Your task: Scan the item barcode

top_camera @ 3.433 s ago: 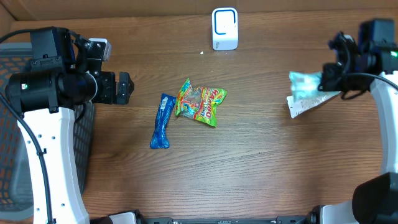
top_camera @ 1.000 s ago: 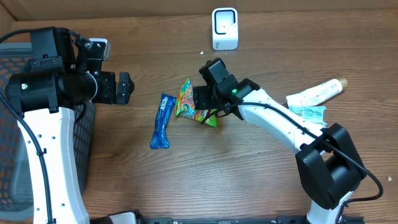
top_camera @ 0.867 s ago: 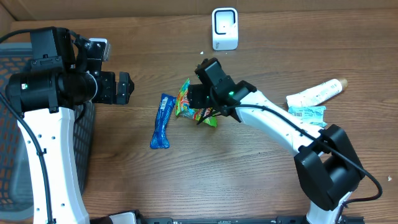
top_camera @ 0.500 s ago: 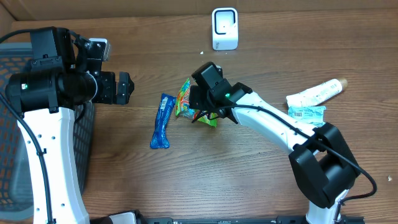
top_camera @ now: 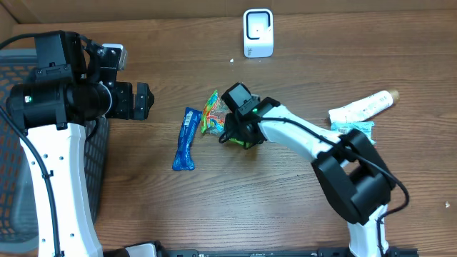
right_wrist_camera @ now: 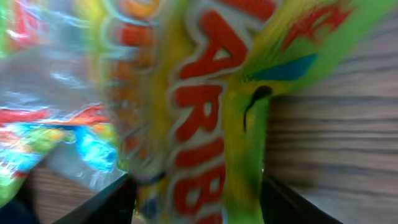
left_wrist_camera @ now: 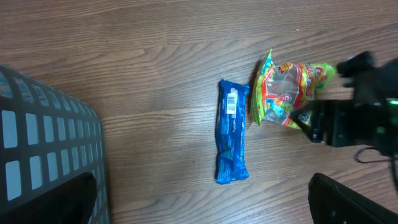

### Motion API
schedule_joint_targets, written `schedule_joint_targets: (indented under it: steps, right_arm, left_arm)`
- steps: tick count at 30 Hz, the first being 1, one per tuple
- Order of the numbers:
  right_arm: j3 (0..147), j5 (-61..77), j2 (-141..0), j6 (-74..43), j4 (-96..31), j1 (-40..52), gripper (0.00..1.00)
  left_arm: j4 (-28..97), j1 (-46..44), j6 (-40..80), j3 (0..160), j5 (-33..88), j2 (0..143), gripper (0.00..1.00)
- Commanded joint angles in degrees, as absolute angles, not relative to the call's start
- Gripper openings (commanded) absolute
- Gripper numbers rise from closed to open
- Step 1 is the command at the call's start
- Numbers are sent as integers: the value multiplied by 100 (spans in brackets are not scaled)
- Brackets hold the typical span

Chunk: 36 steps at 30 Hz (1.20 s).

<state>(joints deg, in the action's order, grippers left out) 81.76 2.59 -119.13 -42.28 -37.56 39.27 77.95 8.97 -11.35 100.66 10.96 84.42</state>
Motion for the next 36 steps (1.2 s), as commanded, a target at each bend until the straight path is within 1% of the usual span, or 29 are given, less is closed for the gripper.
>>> schedule_joint_targets:
  steps: [1, 5, 7, 8, 13, 15, 17, 20, 24, 30, 36]
  right_arm:
    - [8182, 414, -11939, -4353, -3721, 3817, 52]
    - [8221, 447, -11935, -4324, -3787, 3817, 29]
    - [8364, 554, -11926, -4095, -3951, 3789, 6]
    - [8464, 613, -11898, -3857, -4071, 3763, 4]
    - [9251, 657, -11555, -3284, -5332, 3533, 4]
    - [9682, 987, -11413, -3271, -5964, 3409, 4]
    - [10132, 1667, -11347, -3186, -6521, 3249, 4]
    - [10652, 3262, -11336, -2657, -7091, 2943, 4]
    - [10774, 4685, -11336, -2368, -7426, 2545, 4]
    - [10763, 4685, -11336, -2451, -7599, 2176, 4]
    - [10763, 5802, -11336, -2550, -7550, 2016, 4]
  left_arm:
    - [7773, 897, -1160, 10101, 1144, 8464, 100]
    - [7773, 897, -1160, 10101, 1144, 8464, 100]
    - [7773, 897, -1160, 10101, 1144, 8464, 100]
    - [7773, 897, -1160, 10101, 1144, 8464, 100]
    - [7773, 897, -1160, 10101, 1144, 8464, 100]
    - [7773, 897, -1160, 10101, 1142, 8464, 100]
    - [7773, 902, -1160, 10101, 1144, 8464, 100]
    - [7773, 902, -1160, 10101, 1144, 8464, 100]
    - [7773, 902, -1160, 10101, 1144, 8464, 100]
    - [7773, 902, -1160, 10101, 1144, 8464, 100]
    - [7773, 899, -1160, 10101, 1144, 8464, 100]
